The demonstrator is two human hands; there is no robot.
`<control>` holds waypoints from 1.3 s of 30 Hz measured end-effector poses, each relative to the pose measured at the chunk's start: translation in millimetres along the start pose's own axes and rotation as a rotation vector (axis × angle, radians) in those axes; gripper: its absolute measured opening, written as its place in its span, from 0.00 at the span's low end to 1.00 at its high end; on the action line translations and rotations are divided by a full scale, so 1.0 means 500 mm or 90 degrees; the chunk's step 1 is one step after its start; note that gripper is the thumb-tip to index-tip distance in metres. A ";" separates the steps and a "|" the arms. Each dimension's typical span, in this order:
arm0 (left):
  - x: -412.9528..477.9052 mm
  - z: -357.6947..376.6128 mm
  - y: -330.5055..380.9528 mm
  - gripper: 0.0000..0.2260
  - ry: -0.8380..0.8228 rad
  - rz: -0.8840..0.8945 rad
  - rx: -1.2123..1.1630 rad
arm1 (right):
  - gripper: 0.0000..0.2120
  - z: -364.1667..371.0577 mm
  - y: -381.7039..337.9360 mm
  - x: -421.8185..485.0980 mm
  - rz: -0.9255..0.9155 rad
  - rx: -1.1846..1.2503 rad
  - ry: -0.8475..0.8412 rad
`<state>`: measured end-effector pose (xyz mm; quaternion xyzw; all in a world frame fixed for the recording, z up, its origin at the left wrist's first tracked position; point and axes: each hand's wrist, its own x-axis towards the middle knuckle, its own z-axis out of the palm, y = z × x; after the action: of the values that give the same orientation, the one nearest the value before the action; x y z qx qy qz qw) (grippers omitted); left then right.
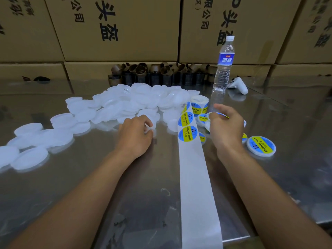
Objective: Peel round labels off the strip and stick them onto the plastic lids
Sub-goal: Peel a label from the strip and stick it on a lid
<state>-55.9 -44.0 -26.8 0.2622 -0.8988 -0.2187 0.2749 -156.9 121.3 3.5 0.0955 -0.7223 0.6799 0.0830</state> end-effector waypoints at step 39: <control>-0.017 -0.029 0.074 0.13 -0.109 -0.056 -0.693 | 0.04 0.002 -0.023 -0.037 0.074 0.172 -0.479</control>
<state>-53.8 -14.4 0.8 0.1009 -0.6631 -0.6838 0.2872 -136.1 120.1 10.2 0.3067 -0.6105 0.6899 -0.2392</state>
